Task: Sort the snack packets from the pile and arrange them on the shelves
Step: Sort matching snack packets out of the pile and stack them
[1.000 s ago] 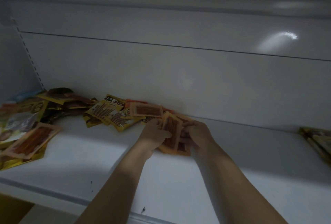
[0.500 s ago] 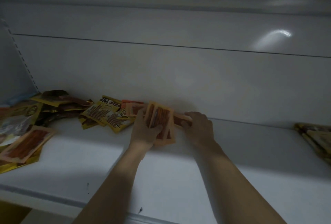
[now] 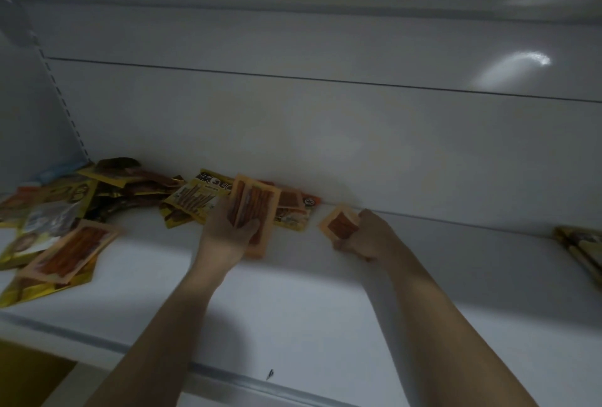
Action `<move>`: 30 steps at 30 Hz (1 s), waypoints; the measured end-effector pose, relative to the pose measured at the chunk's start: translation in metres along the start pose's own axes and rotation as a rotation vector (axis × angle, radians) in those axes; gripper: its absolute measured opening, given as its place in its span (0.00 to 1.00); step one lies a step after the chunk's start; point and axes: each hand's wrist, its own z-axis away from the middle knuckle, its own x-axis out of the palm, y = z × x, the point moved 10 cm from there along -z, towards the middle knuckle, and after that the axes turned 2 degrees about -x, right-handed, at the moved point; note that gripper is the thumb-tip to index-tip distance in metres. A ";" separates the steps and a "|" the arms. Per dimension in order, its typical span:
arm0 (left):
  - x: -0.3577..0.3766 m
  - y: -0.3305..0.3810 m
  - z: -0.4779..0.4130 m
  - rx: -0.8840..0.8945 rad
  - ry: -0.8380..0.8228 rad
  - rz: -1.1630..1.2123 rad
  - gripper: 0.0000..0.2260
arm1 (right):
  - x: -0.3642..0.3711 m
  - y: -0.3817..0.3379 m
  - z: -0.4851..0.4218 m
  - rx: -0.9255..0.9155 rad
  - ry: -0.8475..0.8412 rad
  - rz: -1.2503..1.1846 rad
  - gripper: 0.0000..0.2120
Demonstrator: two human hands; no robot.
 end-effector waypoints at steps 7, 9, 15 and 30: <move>-0.033 -0.018 -0.005 0.020 0.097 0.043 0.18 | -0.031 -0.060 0.016 -0.282 0.220 0.063 0.06; -0.034 -0.022 -0.004 0.023 0.116 0.034 0.19 | -0.029 -0.091 0.010 -0.376 0.207 0.040 0.07; -0.042 -0.035 -0.006 -0.038 0.158 0.090 0.19 | 0.000 -0.156 -0.028 -0.476 0.104 0.140 0.12; -0.043 -0.048 -0.013 -0.083 0.156 0.221 0.20 | 0.018 -0.167 -0.032 -0.475 0.136 0.385 0.32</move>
